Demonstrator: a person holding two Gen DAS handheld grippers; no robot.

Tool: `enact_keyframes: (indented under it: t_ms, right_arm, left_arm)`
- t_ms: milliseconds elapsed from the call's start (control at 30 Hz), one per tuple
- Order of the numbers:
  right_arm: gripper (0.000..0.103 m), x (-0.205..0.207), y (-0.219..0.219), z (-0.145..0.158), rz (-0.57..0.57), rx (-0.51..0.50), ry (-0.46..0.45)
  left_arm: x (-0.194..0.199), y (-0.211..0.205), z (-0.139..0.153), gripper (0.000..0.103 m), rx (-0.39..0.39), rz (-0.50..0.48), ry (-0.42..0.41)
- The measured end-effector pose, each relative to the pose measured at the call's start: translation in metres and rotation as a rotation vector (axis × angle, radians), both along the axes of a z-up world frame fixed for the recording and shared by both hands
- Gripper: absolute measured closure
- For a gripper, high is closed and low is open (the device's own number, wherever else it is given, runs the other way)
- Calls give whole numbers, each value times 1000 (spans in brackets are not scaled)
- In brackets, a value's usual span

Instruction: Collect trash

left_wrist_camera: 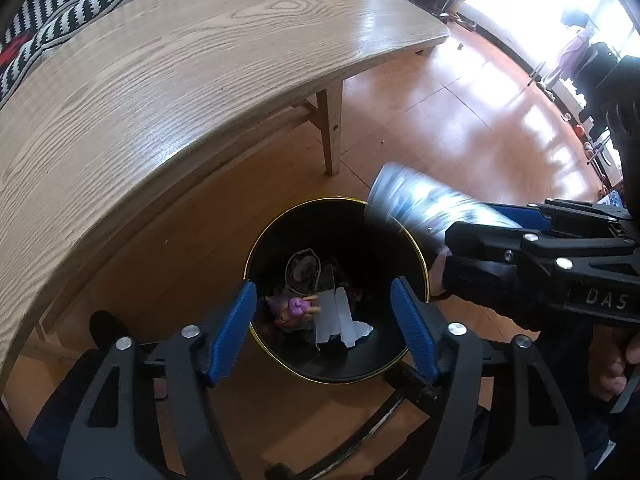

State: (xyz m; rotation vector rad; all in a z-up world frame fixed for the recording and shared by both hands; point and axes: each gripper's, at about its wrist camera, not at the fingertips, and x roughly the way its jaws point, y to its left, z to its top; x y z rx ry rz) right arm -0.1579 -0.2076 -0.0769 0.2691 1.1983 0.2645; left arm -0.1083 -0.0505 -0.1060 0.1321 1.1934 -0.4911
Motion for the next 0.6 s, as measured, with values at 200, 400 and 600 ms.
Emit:
enact_keyframes:
  t_ms: [200,400,600]
  right_arm:
    - [44,1,0,2,-6,0,-10]
    - [35,0,-3,3,-13,-2,-16]
    - [20,3,-3,7,-19,-13,-29]
  left_arm:
    - [0,2,0,29,1,10,7]
    - [1,2,1,24,-2,20,10]
    - [0,2,8,19,-2,16,-13]
